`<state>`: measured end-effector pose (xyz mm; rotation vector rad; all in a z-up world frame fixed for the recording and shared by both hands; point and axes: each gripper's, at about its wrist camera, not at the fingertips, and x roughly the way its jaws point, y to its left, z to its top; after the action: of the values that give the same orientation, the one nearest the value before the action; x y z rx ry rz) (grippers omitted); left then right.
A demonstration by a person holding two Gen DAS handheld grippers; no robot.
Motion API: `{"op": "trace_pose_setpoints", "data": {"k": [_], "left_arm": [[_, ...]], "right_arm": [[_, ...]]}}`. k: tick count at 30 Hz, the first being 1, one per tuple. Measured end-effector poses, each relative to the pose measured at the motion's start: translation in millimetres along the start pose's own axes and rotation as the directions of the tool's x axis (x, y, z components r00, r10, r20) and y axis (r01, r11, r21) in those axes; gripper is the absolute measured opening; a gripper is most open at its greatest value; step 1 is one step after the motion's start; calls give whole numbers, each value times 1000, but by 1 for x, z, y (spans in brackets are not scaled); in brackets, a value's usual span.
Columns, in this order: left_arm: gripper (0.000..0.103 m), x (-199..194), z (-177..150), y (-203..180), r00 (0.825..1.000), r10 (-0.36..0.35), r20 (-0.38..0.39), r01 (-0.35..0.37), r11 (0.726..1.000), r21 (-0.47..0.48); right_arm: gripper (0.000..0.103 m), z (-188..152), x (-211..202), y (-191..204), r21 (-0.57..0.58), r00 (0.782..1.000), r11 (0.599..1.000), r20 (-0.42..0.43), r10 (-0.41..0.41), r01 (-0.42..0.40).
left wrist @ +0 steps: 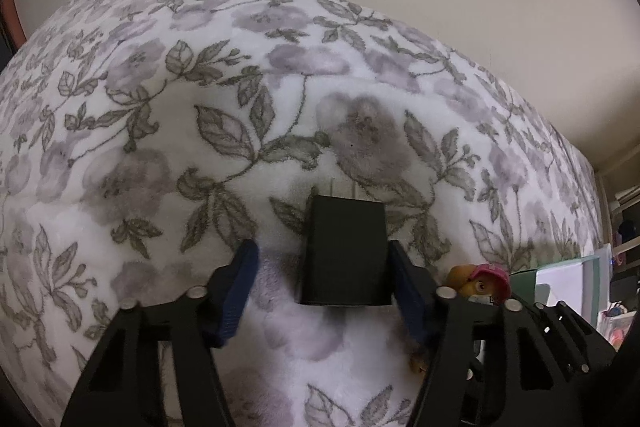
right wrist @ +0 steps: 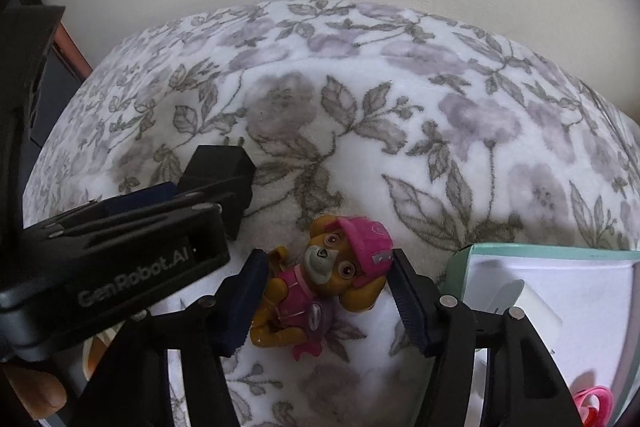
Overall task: Organize rigid objects
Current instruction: 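Grasp the black charger block with the left tool while the right tool grasps the pink-helmeted toy figure, then lift and carry the charger block and toy figure over the tray with both tools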
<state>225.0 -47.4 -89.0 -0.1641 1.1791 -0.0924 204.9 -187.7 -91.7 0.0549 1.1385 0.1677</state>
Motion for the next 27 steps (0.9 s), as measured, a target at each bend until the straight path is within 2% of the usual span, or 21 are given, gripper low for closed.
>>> {"op": "trace_pose_setpoints", "data": {"k": [2,11,16,21,27], "left_arm": [[45,0,0,0,1000,11,1,-11,1000,7],[45,-4,-4,6,1000,12,-18,-13,1000,-16],[45,-11,-12,14,999,13,-44,-16,998,-59],[45,-27,-21,22,998,14,-54,-20,995,-100],[45,-57,-29,28,999,43,-25,-45,992,-117]], "right_arm": [[64,-1,-1,1,1,1000,1000,4,-3,3],[63,-14,-8,2,4,1000,1000,-1,12,-12],[63,-25,-14,3,21,999,999,-12,33,-33],[63,-39,-24,0,76,997,994,-21,81,-79],[63,-52,-45,-3,115,994,988,-9,108,-106]]}}
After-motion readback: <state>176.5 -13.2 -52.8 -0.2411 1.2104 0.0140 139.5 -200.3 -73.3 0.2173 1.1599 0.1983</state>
